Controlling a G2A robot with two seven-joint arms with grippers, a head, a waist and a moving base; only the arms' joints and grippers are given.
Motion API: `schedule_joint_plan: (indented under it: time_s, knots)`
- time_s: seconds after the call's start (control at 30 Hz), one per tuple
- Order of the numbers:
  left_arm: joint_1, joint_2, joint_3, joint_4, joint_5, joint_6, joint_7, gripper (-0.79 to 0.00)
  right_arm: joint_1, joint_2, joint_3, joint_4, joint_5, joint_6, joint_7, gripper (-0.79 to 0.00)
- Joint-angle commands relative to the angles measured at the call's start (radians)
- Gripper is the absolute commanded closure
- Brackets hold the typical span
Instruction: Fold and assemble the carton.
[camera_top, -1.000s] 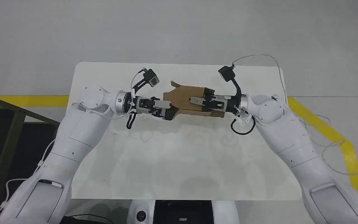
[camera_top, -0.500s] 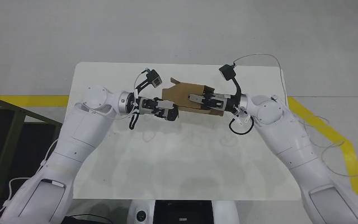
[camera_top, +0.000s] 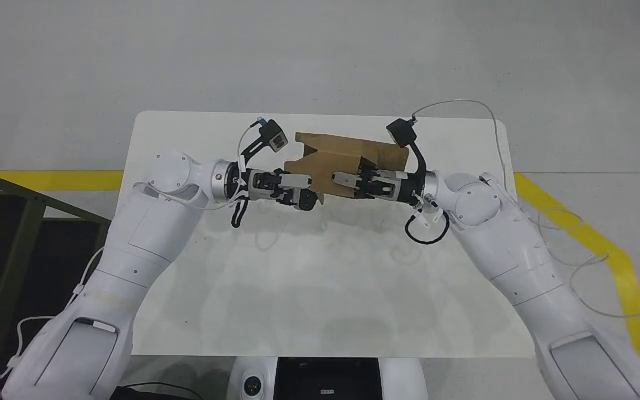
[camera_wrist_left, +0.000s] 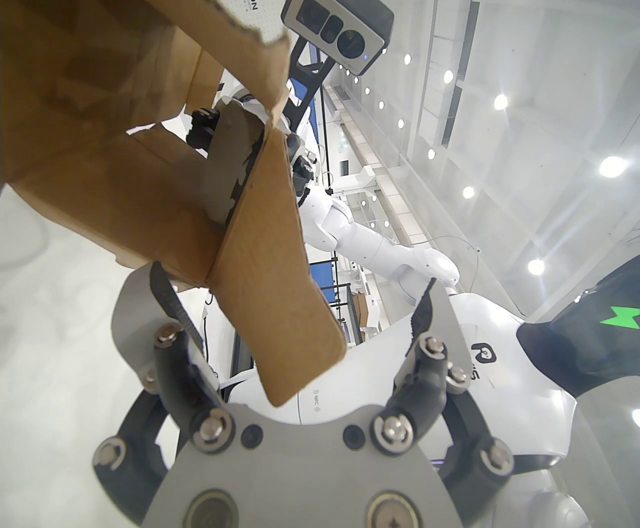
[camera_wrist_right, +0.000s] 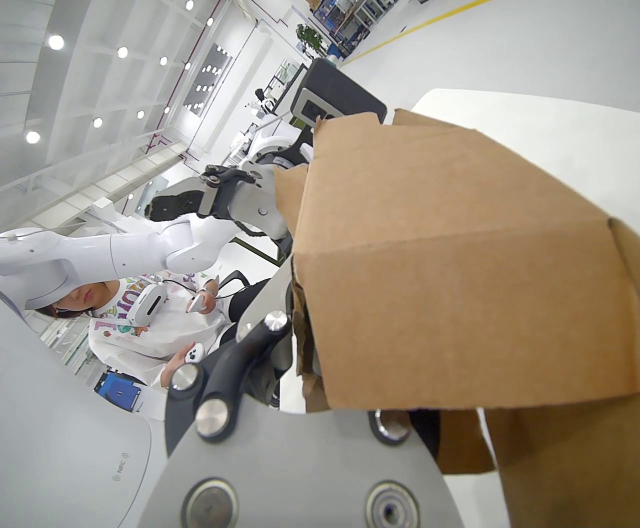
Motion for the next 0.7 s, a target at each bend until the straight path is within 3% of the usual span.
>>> schedule_joint_plan:
  time_s: [0.0,0.3,0.67]
  knots:
    - [0.001,0.0,-0.004,-0.001,0.001,-0.001,-0.001,-0.785,0.001,-0.001,0.0,0.001,0.001,-0.001,0.002,0.0]
    - [0.005,0.004,-0.026,0.006,0.021,0.001,-0.006,-0.785,0.002,-0.001,0.018,0.016,0.003,-0.002,0.022,0.0]
    - [0.011,0.032,-0.115,0.032,0.115,-0.021,0.023,-0.785,-0.047,0.023,0.071,-0.035,0.065,0.027,0.128,0.0]
